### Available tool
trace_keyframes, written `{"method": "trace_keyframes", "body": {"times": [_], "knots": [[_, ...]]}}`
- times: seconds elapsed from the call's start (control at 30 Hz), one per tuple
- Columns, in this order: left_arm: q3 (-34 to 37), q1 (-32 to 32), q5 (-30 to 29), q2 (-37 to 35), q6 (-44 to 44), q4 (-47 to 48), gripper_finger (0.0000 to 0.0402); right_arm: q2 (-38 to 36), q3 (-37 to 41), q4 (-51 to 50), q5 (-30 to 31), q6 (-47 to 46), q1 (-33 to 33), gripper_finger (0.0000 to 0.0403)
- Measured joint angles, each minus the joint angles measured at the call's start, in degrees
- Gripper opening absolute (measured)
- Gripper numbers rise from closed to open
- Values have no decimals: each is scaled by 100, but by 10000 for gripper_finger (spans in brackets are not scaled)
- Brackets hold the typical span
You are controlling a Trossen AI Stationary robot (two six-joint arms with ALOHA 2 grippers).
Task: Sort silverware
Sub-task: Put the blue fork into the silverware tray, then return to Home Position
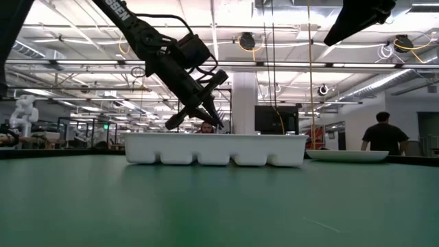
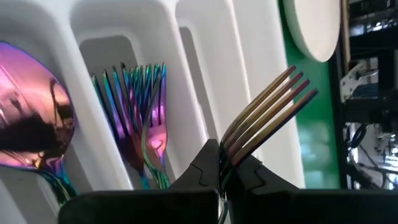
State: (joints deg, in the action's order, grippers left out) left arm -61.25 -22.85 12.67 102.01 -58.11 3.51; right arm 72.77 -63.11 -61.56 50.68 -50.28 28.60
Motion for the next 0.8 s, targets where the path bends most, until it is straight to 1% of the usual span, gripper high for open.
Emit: {"method": "trace_keyframes", "body": {"times": [0.13, 0.4, 0.53, 0.8], "knots": [[0, 4, 30, 63, 14, 7, 7, 0, 0, 0, 0, 4, 0, 68], [0, 0, 61, 64, 9, -5, 65, 2, 0, 2, 2, 42, 0, 68], [0, -34, 61, 64, 9, -4, 85, 2, 0, 2, 0, 42, 0, 68], [0, -171, 61, 16, -149, 8, 95, 2, 0, 4, -116, 42, 0, 68]]}}
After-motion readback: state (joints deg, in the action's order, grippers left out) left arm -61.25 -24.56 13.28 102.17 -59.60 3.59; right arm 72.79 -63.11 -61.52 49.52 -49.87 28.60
